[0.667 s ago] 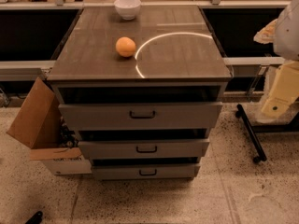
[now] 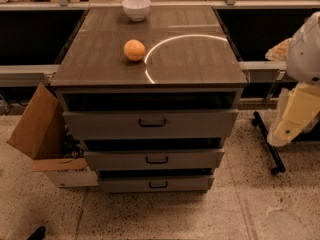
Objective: Open bottom drawer
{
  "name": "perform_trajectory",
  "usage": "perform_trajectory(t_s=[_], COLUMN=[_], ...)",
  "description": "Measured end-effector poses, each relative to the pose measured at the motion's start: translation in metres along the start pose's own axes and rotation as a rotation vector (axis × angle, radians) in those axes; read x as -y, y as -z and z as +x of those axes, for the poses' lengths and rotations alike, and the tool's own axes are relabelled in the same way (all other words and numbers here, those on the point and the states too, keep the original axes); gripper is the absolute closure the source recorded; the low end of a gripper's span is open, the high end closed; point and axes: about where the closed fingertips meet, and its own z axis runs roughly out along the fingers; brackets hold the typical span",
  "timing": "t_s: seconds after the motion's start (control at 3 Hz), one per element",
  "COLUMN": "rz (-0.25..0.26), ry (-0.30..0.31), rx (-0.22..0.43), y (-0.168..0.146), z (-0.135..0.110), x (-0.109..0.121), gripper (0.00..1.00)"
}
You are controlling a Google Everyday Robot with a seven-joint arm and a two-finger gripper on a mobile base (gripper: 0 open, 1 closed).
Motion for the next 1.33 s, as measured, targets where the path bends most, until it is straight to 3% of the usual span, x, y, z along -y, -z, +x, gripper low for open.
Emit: perform_trajectory(t_s=[0.33,0.67,1.0,1.33], rz=[-0.051,-0.051,-0.072,-0.107], ry=[-0.033,-0.032,0.014,0.066], rx=[0.096,0.096,0.16,0.238], y=[-0.035,-0.035,-0.061,-0.123], z=[-0.005,-0.005,-0.011,-0.024], x=[-0.029,-0.029,-0.038,-0.063], gripper=[0.0,0.0,0.0,0.0])
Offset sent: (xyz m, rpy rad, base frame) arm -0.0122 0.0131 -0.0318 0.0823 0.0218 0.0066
